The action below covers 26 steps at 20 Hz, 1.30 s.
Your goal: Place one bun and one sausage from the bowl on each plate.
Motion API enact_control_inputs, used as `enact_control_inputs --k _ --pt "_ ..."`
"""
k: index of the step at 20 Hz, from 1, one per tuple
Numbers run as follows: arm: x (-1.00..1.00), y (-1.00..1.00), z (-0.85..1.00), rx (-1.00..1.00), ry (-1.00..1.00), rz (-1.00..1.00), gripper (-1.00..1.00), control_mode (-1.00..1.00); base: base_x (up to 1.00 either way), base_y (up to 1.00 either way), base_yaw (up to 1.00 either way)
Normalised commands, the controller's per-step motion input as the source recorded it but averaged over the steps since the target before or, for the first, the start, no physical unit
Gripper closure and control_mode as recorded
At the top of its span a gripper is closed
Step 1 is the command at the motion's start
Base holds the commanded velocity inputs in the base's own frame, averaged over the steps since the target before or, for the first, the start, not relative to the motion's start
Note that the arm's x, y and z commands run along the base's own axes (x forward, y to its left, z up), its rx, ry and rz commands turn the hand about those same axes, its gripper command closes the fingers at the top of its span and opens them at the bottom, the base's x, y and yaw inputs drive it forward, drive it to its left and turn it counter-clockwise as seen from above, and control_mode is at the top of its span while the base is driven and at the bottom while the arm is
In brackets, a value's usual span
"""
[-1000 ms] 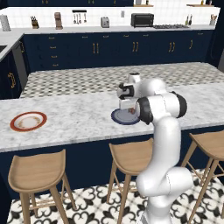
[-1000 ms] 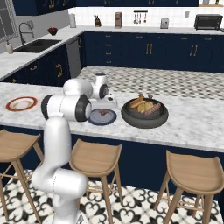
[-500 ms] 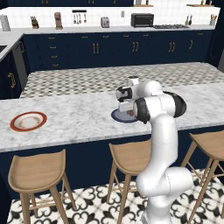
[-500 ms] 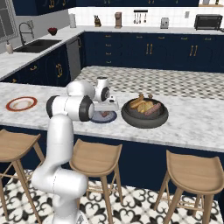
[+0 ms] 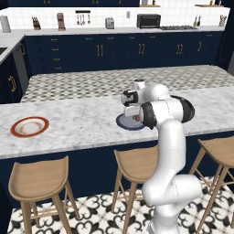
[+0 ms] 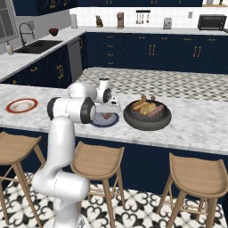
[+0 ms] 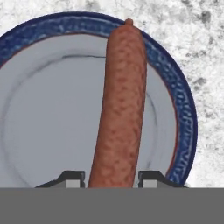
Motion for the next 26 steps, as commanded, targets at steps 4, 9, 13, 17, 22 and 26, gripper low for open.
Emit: enact_control_inputs --k 4,9,13,17,22,26 --pt "0.0 0.0 0.0 0.0 0.0 0.0 -1.0 -1.0 0.0 0.0 0.0" --pt "-0.17 -0.01 0.04 0.0 -0.02 0.0 -1.0 -1.0 0.0 0.0 0.0" --pt "-0.57 0.0 0.72 0.0 -0.16 0.0 -1.0 -1.0 0.0 0.0 0.0" --pt "-0.07 -0.3 0.57 0.04 -0.03 -0.1 -1.0 -1.0 0.0 0.0 0.0" --pt "0.05 -0.68 0.36 0.06 -0.02 -0.2 -1.0 -1.0 0.0 0.0 0.0" --pt "0.22 -0.53 0.41 0.12 -0.04 -0.17 -1.0 -1.0 0.0 0.0 0.0"
